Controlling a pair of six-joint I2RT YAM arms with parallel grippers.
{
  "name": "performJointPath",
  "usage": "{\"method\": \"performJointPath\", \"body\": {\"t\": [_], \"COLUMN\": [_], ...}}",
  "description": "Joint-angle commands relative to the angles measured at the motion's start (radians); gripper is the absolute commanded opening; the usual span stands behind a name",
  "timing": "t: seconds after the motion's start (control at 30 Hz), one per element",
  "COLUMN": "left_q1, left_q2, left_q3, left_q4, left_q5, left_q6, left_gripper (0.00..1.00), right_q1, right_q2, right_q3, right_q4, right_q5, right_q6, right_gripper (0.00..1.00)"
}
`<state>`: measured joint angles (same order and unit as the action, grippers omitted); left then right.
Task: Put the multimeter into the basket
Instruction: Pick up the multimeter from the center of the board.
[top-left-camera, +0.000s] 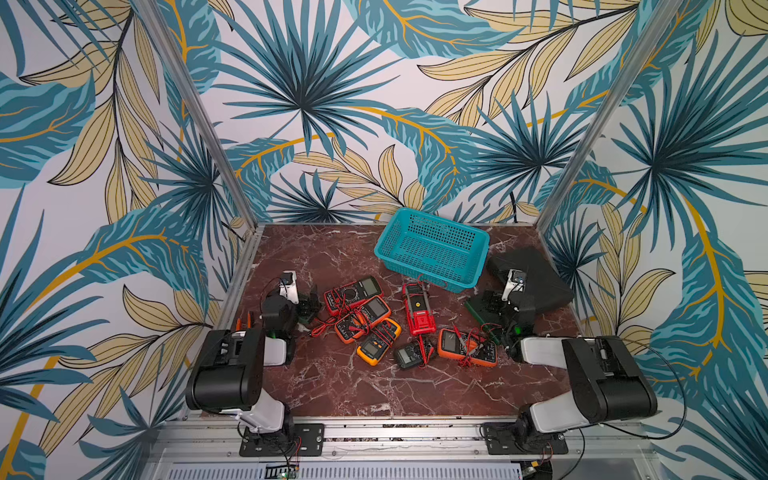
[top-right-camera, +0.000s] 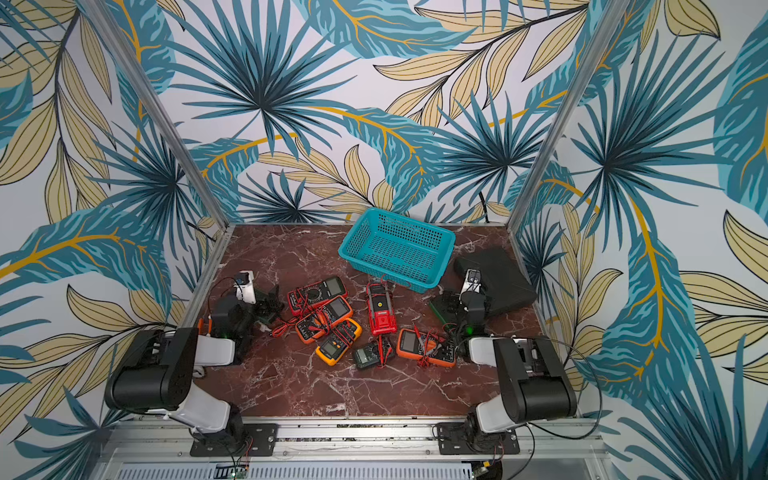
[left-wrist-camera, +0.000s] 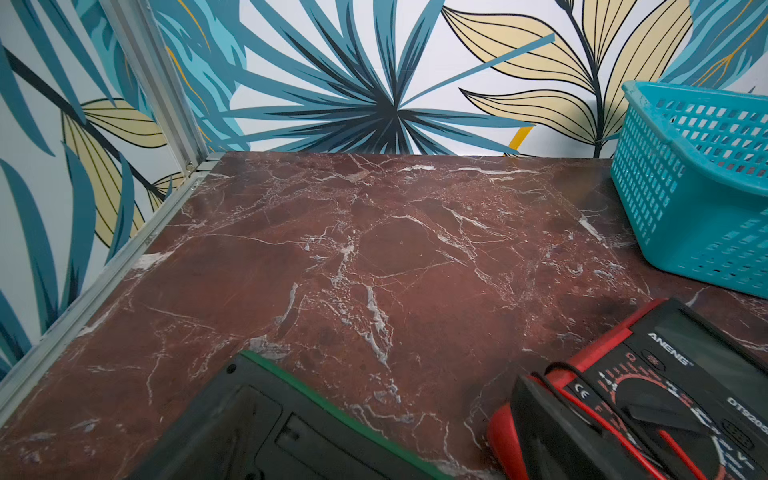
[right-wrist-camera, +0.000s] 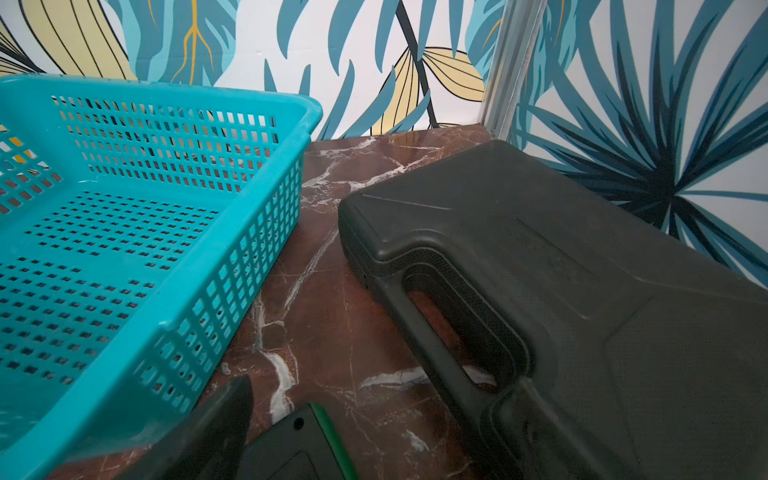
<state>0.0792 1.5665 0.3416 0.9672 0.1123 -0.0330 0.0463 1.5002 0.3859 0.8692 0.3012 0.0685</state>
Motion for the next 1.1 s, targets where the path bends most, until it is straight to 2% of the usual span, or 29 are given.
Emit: {"method": "performJointPath", "body": {"t": [0.0, 1.07], "left_q1": [-0.004, -0.002], "left_q2": [-0.005, -0.005], "left_q3": [0.030, 0.023], "left_q4": [0.001, 0.013], "left_q5": [-0.005, -0.016], "left_q6": [0.008, 0.003], "left_gripper": [1.00, 1.00], "right_q1": [0.002, 0.001], "right_q2": [-0.001, -0.002], "right_q3": [0.008, 0.005], "right_q4": [0.001, 0.005], "right_q5": [-0.007, -0.006], "right_q6": [-0.002, -0.002], "right_gripper": [0.99, 0.99]}}
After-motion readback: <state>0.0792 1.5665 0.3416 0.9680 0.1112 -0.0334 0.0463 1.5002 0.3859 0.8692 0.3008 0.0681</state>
